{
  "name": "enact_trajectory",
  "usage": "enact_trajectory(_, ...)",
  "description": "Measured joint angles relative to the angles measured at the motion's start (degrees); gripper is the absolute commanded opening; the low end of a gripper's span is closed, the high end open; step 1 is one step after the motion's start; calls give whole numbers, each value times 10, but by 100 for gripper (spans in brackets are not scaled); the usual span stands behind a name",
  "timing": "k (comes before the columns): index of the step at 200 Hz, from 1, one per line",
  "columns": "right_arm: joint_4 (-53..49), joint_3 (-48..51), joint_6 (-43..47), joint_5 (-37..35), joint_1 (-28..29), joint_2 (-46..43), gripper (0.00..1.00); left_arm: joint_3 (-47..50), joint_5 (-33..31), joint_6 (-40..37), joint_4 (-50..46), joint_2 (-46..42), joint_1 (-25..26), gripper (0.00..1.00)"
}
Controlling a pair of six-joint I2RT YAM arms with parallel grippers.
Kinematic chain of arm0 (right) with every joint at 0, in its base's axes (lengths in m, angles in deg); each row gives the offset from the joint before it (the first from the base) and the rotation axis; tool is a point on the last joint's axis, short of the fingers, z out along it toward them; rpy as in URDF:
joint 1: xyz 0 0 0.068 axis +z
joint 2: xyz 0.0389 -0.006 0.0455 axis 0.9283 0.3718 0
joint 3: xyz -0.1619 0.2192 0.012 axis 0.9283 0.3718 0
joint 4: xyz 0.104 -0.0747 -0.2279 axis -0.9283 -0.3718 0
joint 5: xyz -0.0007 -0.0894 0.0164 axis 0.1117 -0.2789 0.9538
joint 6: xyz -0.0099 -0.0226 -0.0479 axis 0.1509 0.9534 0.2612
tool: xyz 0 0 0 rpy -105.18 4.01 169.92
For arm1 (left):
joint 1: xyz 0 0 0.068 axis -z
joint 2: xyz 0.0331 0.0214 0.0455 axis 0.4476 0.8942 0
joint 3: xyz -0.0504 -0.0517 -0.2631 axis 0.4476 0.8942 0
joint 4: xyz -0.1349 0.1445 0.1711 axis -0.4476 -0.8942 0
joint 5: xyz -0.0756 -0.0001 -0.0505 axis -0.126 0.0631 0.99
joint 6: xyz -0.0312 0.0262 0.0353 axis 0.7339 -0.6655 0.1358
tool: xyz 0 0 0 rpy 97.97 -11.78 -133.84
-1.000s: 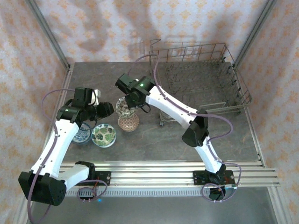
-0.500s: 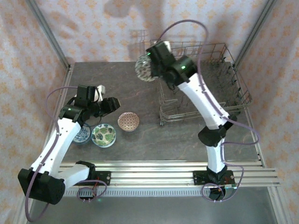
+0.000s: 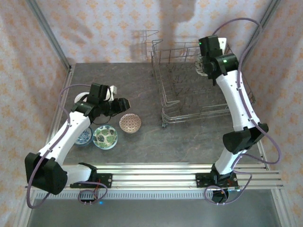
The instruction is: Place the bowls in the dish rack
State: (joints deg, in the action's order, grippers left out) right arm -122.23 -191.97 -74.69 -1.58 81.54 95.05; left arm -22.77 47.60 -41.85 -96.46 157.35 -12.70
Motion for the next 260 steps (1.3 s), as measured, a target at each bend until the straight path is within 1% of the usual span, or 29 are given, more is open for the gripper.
enact_trajectory(43,68,90,55,-47,-57,0,0,-2,-7,0,37,22,0,49)
enact_trajectory(61,90,129,70,-57,-76,1,0,-15,-9,-5,40,48,0,49)
enact_trajectory(85,113,151,87,-77,-94,10,0,-41,-11,-22,40,84,0,49)
enact_trajectory(117,153,182,113,-102,-106,21,0,-56,-11,-42,39,101,0,49)
enact_trajectory(168,231,257,170,-145,-126,28,0,-85,-10,-65,39,132,0,49)
enact_trajectory(219,299,263,224,-184,-132,43,0,-106,-10,-83,36,172,0,49)
enact_trajectory(260,352,263,268,-214,-132,95,0,-106,-10,-87,28,173,0,49)
